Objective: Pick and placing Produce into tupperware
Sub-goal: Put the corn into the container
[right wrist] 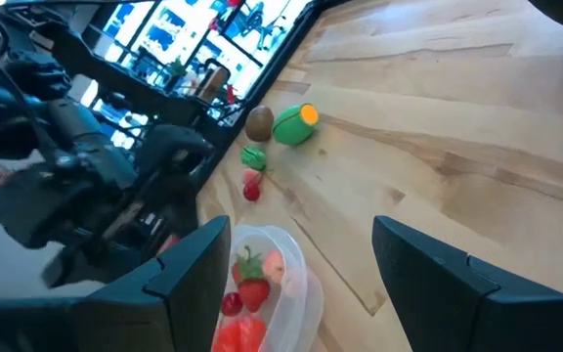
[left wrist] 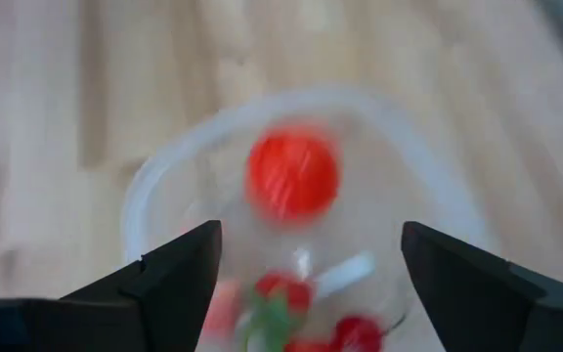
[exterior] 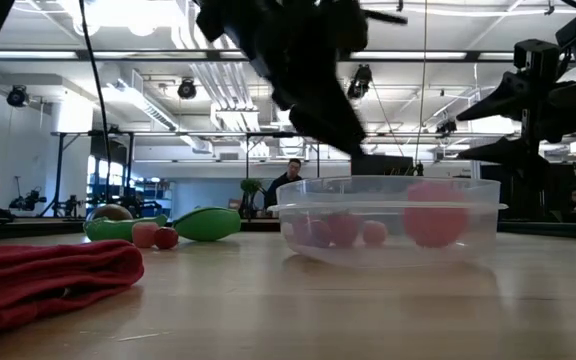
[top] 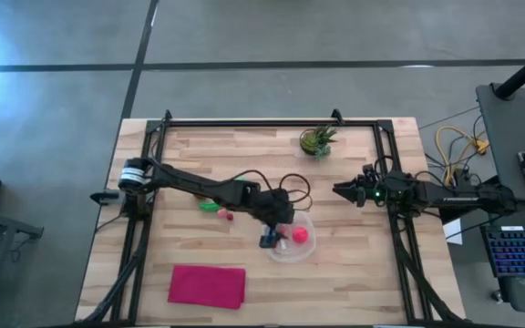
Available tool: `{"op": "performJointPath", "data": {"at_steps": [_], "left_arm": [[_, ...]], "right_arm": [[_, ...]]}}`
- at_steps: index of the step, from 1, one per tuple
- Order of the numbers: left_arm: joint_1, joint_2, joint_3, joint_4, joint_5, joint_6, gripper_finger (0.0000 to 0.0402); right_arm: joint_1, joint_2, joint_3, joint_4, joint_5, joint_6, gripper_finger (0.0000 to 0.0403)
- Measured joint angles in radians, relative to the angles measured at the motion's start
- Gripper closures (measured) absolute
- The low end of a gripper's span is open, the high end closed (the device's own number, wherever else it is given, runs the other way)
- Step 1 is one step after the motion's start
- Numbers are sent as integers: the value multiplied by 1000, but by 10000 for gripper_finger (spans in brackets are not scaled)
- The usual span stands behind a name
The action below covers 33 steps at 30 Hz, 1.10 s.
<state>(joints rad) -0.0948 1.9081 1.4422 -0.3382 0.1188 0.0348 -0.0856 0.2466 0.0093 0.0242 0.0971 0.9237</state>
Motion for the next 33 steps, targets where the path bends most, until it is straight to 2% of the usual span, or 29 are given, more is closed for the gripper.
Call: {"op": "performJointPath", "data": {"at_steps": [2,6,8,10,14,19,25,33], "left_arm": [[2,-27,3,-103,-63,22,93],[31,-110,20,-386,-252,79,91],[71,-142,18,-494,-350,46,91],[132,-171,9,-577,-392,-37,91],[259,-192,-5,-596,-328,-206,91],[324,-183,-55,-603,-225,-239,91],[327,-175,-152,-634,-224,-262,91],[329,-175,-235,-532,-250,-291,91]], "right_arm": [[0,3,0,1,0,0,161],[0,6,0,2,0,-2,161],[0,5,0,0,0,-7,161],[0,9,0,2,1,-7,161],[0,18,0,2,9,-15,161],[0,25,0,2,8,-6,161],[0,25,0,1,8,-8,161],[0,27,0,-1,8,-17,161]]}}
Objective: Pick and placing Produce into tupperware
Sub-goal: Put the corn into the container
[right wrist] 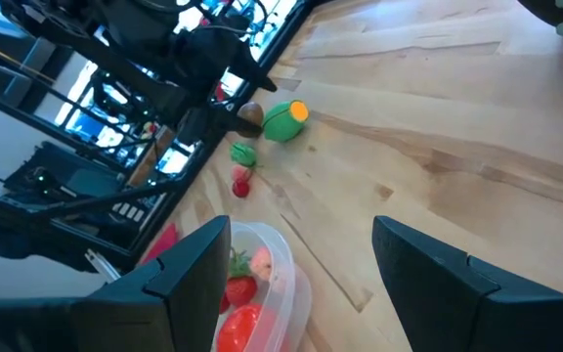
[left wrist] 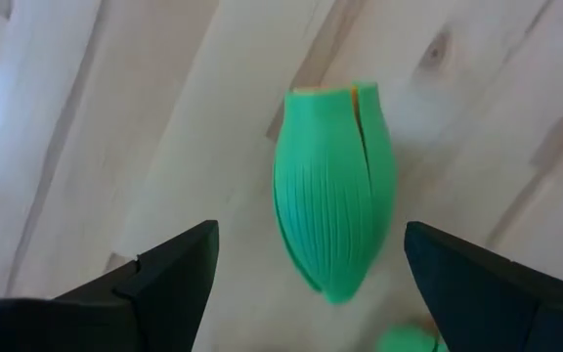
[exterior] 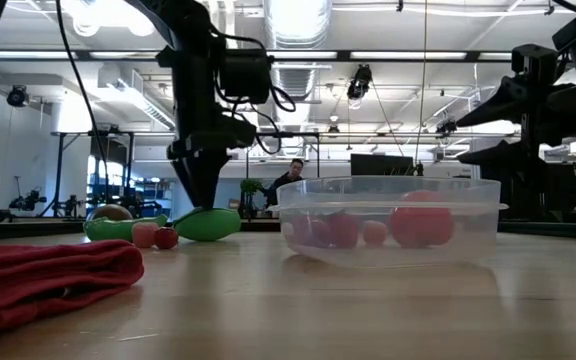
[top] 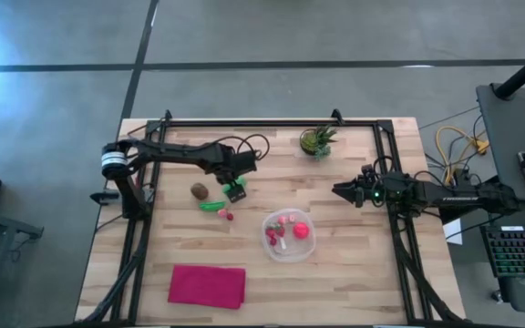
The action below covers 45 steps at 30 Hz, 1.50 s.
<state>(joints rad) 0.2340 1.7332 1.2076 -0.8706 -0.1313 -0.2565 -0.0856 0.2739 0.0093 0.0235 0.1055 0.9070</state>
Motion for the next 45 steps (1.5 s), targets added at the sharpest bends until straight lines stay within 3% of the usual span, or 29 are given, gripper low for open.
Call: {"op": "performJointPath", "data": {"at_steps": [6,22,37,40,45], "left_arm": [[0,1,-41,106,21,-2,91],[0,95,-53,131,25,5,94],[-7,64,8,95,28,2,196],[-26,20,51,100,116,8,199],[-91,-48,108,249,383,112,191]], "right_arm": [[0,11,0,-1,0,-2,161],[0,25,0,1,0,2,161],[0,30,0,2,0,1,161],[0,30,0,1,0,1,161],[0,30,0,1,1,-5,161]]}}
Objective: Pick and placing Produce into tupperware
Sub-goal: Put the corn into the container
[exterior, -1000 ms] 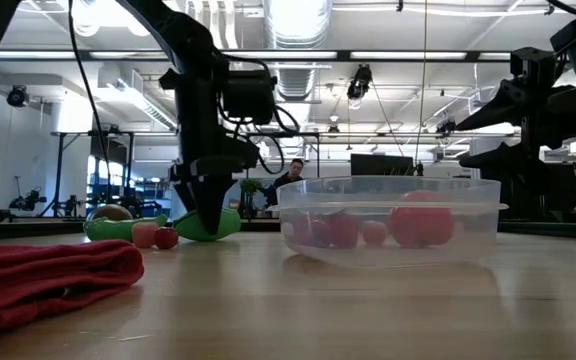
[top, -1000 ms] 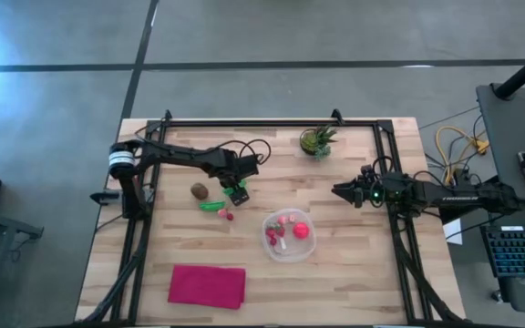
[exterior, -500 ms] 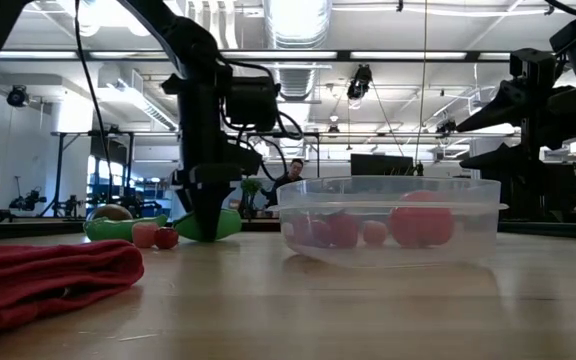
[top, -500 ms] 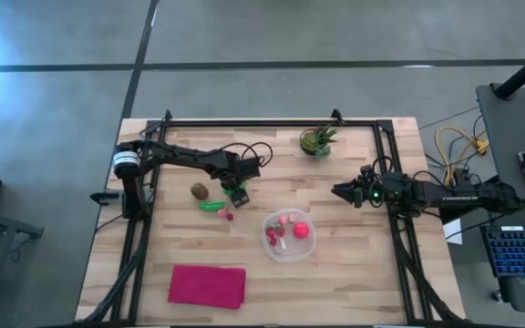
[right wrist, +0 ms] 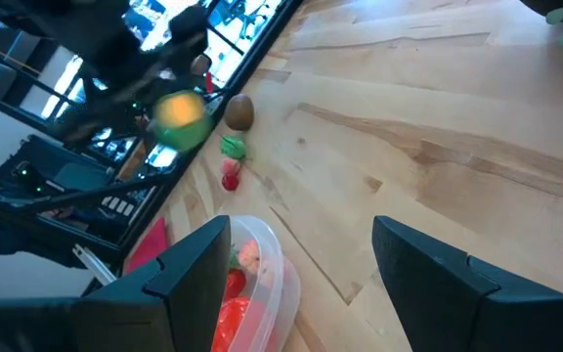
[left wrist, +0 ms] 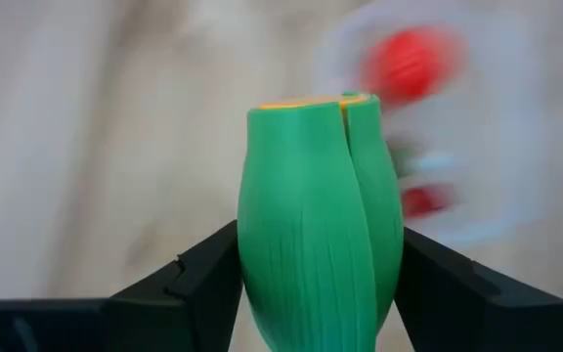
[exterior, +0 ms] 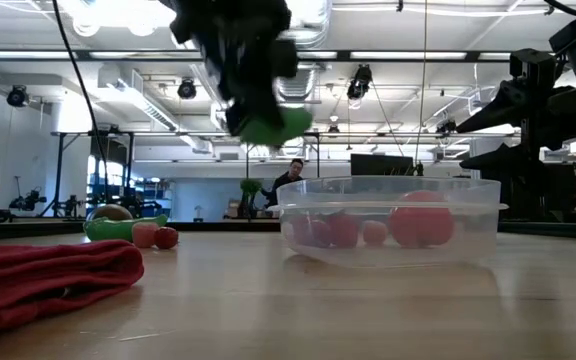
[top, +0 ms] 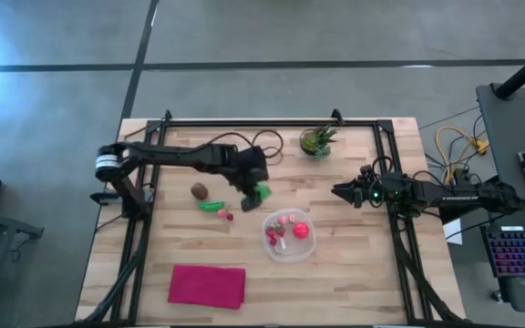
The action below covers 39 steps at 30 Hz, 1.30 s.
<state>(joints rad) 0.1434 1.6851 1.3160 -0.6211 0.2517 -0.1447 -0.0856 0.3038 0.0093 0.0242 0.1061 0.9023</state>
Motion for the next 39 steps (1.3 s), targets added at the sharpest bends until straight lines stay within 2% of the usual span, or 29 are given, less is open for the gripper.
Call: {"op": "performJointPath", "data": {"at_steps": [3,7,10,16,27,31,36,39], "left_arm": [[-63,-3,19,139,69,13,188],[-143,45,26,303,85,13,188],[-179,107,38,320,88,-17,187],[-215,217,84,324,114,-184,187],[-284,347,222,320,103,-266,187],[-291,348,237,319,105,-292,187],[-288,328,232,249,13,-293,186],[-289,323,232,237,-1,-288,178]], "right_arm": [[0,0,0,0,0,-5,161],[0,0,0,1,0,-4,161],[0,2,0,2,0,3,161],[0,6,0,5,0,18,161],[0,6,0,3,-1,31,161],[0,8,0,4,-1,64,161],[0,14,0,3,-7,86,161],[0,16,0,1,-9,85,161]]}}
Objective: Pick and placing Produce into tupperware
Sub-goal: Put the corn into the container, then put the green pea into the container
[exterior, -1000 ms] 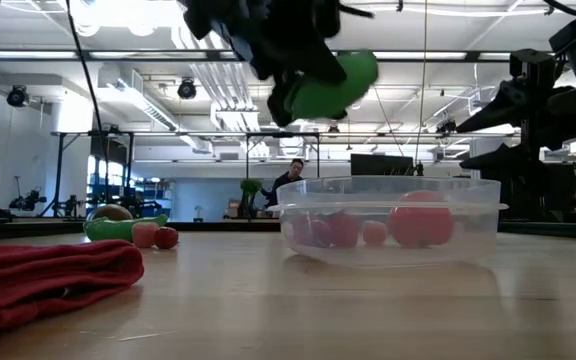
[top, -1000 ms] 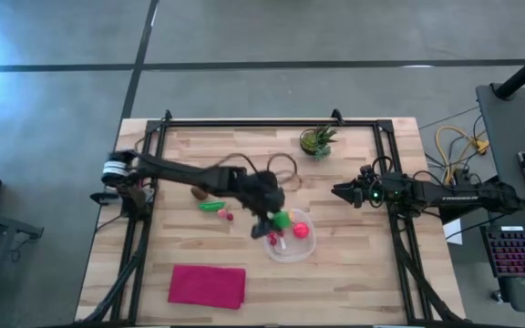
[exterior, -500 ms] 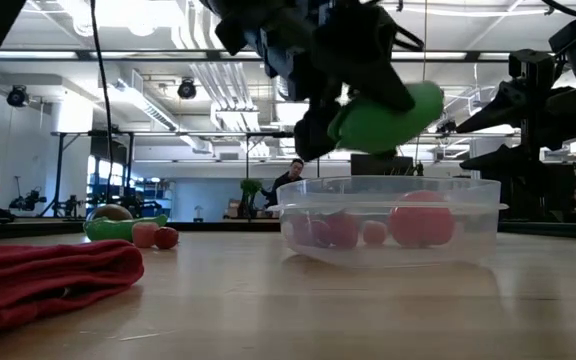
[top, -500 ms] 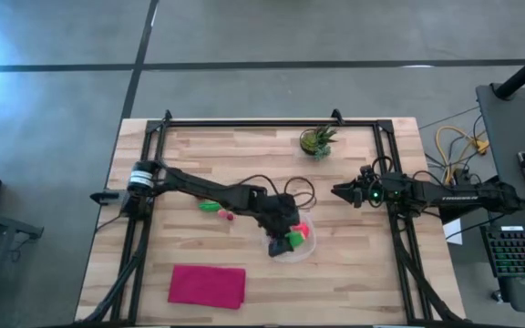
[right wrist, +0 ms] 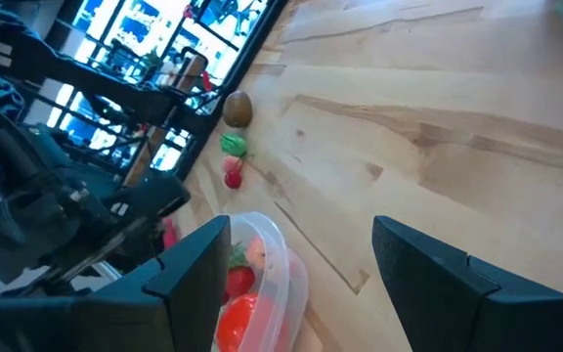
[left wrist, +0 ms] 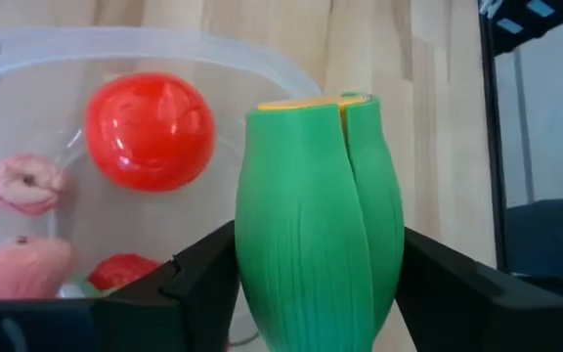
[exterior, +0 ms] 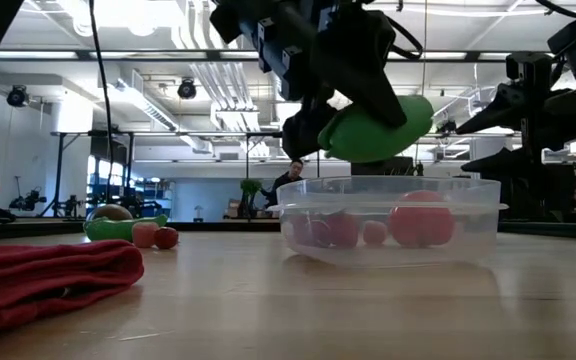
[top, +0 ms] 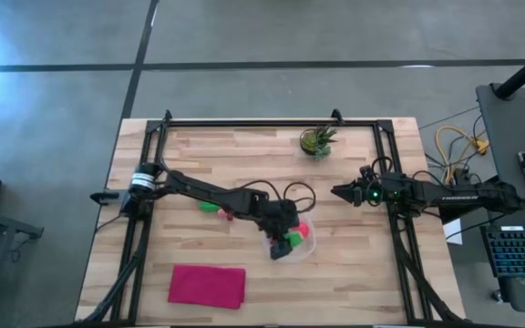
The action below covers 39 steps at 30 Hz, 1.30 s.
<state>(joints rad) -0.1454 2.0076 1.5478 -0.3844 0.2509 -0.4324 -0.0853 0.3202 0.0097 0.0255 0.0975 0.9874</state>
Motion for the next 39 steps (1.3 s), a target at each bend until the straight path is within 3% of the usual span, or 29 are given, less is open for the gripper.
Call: {"op": "performJointPath", "data": {"at_steps": [11,16,18,23,25,29,39], "left_arm": [[0,-2,3,-3,-6,-6,92],[29,-69,8,-255,-14,139,87],[45,-114,6,-439,-71,221,87],[53,-236,-61,-736,-372,367,87],[53,-298,-123,-729,-433,420,87],[54,-405,-294,-644,-436,465,87],[54,-620,-689,-414,-435,362,87]], "right_arm": [[0,10,0,0,0,-3,161],[0,10,0,-1,0,-3,161],[0,10,0,0,0,-3,161],[0,10,0,-4,0,-3,161],[0,11,0,-5,-1,-5,161],[0,10,0,-6,-5,-27,161],[0,10,0,-9,-23,-39,161]]}}
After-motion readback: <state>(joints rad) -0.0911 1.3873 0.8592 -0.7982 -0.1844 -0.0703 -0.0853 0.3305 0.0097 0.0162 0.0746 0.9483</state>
